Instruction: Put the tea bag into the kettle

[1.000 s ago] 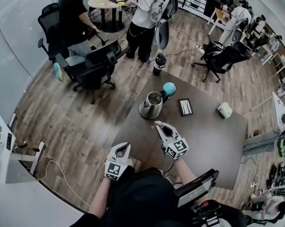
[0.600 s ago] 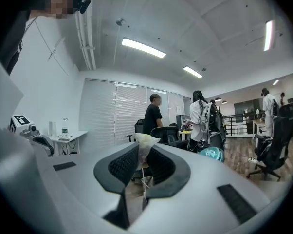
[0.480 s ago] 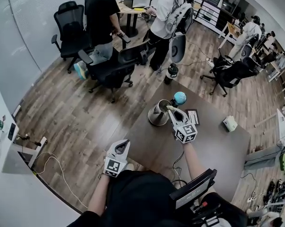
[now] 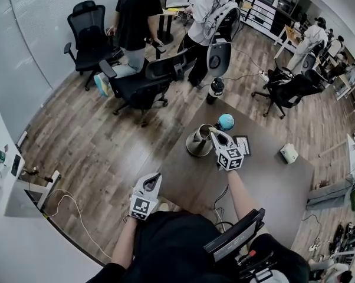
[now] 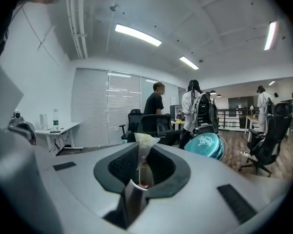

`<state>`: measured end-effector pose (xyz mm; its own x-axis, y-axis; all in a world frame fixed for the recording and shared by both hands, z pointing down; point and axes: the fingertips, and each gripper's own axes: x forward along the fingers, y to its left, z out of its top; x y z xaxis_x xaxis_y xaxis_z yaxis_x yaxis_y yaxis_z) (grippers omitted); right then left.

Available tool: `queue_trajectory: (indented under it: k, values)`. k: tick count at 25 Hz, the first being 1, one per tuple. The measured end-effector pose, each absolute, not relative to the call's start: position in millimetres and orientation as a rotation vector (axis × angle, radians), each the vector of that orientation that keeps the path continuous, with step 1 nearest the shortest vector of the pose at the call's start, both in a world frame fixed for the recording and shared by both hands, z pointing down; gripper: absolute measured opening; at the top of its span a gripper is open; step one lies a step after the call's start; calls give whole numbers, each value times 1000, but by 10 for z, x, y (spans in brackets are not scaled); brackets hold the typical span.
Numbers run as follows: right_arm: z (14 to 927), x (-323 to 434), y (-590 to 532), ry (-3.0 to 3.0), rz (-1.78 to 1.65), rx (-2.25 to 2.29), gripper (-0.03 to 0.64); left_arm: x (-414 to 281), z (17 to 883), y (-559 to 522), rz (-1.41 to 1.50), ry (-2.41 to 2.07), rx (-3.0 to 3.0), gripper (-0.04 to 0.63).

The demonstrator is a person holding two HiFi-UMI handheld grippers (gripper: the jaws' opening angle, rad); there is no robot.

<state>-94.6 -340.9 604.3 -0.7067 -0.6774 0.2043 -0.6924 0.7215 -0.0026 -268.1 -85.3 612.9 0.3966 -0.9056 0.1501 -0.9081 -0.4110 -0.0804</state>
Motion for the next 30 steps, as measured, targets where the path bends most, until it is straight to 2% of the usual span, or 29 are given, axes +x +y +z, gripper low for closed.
queue_trajectory:
  k: [12,30]
  values:
    - [6671,-962,-3585,-2552,265,1113,57,-2765,6105,-956,211,-1712,2582,2]
    - [6699,-917,-3582,-2489,242,1122,57,-2585,6174,-980,203,-1602,2588,2]
